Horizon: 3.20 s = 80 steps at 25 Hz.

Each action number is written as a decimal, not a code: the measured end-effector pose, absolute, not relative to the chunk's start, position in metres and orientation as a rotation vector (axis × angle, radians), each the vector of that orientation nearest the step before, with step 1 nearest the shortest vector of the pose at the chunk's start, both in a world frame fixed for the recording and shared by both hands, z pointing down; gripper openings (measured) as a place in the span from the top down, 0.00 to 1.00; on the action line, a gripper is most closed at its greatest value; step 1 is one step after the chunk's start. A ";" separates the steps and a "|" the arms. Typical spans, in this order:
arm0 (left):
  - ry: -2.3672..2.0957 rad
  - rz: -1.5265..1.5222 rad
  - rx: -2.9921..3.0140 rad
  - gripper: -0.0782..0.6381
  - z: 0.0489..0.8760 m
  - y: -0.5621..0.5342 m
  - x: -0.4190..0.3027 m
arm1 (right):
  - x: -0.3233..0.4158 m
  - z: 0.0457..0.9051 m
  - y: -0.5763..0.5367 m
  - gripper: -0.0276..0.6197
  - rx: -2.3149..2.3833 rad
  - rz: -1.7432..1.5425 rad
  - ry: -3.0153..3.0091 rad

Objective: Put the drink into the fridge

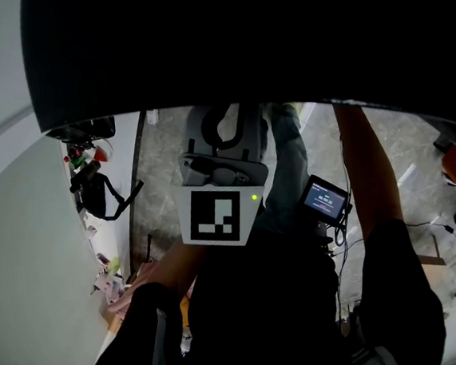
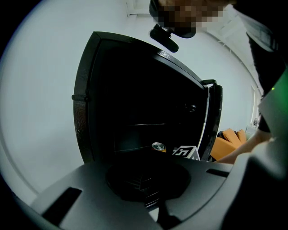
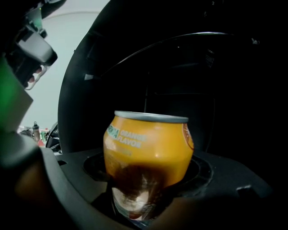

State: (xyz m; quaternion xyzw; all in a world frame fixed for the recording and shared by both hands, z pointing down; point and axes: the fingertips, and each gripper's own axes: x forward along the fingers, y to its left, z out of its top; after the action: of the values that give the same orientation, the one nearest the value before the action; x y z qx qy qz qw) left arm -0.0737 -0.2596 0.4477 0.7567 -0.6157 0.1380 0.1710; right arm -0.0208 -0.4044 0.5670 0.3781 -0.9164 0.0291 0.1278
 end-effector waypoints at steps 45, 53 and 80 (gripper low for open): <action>-1.595 0.374 2.409 0.88 0.390 -0.256 -0.055 | 0.015 0.434 -0.289 0.41 1.130 0.090 -2.698; -1.580 0.294 2.457 0.88 0.350 -0.239 -0.059 | 0.004 0.344 -0.256 0.42 1.174 0.100 -2.746; -1.574 0.210 2.567 0.88 0.263 -0.218 -0.070 | 0.025 0.247 -0.217 0.93 1.379 0.122 -2.583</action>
State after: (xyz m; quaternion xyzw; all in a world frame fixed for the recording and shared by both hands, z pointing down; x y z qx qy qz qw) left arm -0.0700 -0.2184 0.2630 0.8489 -0.5204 0.0695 0.0617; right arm 0.0248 -0.2174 0.2470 0.4679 -0.8765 0.0413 0.1051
